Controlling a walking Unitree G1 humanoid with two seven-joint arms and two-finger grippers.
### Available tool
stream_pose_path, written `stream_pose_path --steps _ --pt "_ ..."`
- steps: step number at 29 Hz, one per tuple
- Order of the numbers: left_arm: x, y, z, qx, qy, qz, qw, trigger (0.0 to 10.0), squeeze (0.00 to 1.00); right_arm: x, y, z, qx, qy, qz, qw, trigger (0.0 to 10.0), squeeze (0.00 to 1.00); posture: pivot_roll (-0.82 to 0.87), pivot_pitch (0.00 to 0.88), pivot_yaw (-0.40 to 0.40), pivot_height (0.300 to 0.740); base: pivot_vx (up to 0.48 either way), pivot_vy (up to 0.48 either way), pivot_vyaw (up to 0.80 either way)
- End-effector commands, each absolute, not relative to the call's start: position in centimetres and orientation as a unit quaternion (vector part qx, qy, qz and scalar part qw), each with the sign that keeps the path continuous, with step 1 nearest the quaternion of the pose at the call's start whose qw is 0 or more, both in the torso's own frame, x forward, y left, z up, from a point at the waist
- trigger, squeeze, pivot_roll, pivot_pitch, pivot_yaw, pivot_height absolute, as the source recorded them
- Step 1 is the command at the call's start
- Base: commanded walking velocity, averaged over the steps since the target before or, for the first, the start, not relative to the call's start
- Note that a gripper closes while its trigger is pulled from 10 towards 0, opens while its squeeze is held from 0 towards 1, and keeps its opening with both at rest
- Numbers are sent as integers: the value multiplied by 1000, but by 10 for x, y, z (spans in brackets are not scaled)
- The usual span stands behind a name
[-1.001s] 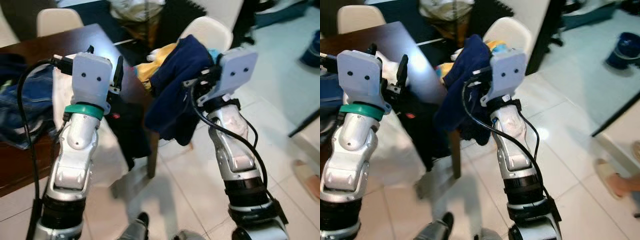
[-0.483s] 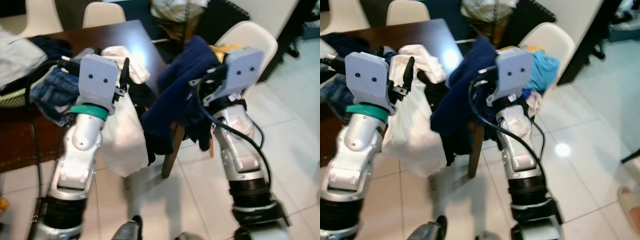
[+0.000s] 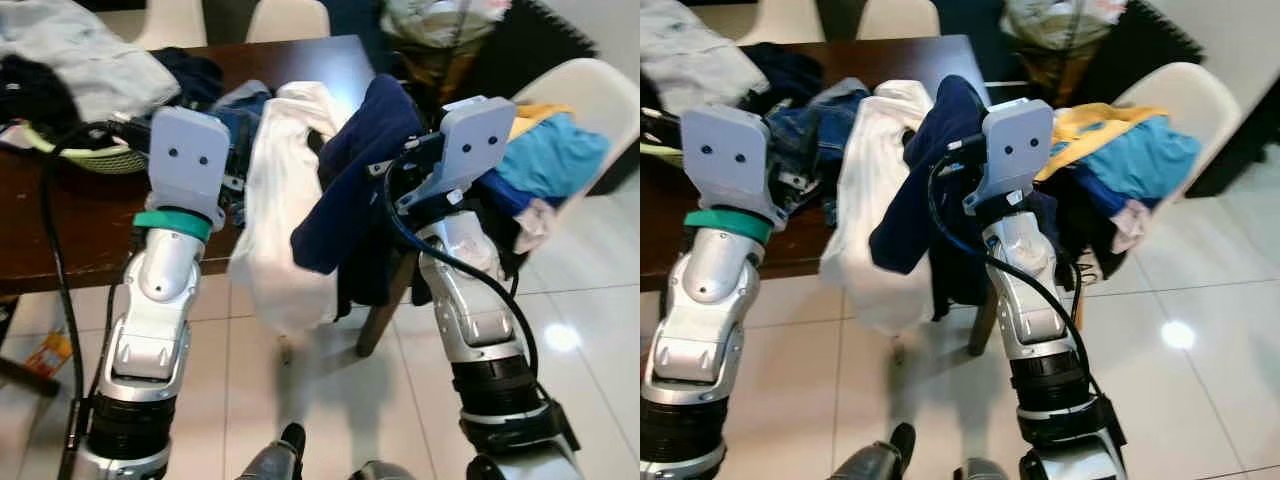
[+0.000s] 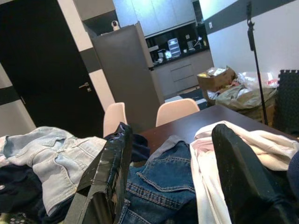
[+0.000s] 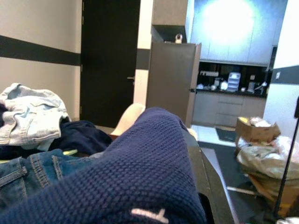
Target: Hang hanger
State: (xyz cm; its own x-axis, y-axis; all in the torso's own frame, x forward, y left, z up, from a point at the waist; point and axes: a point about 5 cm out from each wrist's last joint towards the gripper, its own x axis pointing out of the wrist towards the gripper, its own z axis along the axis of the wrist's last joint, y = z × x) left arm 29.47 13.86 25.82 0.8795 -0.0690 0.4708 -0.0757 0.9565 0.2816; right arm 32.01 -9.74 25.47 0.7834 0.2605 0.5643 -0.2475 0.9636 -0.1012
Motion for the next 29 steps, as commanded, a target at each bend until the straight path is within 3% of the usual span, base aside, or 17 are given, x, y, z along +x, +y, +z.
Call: stream_pose_path --steps 1,18,29 --pt "296 142 258 156 -242 19 957 10000 0 319 -96 258 1 -310 137 941 10000 0 25 0 41 740 458 0 0" --pt "297 140 258 156 -245 14 957 10000 0 317 -95 261 2 -319 138 937 10000 0 26 0 43 740 458 0 0" --pt "297 140 258 157 -246 14 956 10000 0 318 -96 260 4 -320 135 938 10000 0 28 0 44 740 458 0 377"
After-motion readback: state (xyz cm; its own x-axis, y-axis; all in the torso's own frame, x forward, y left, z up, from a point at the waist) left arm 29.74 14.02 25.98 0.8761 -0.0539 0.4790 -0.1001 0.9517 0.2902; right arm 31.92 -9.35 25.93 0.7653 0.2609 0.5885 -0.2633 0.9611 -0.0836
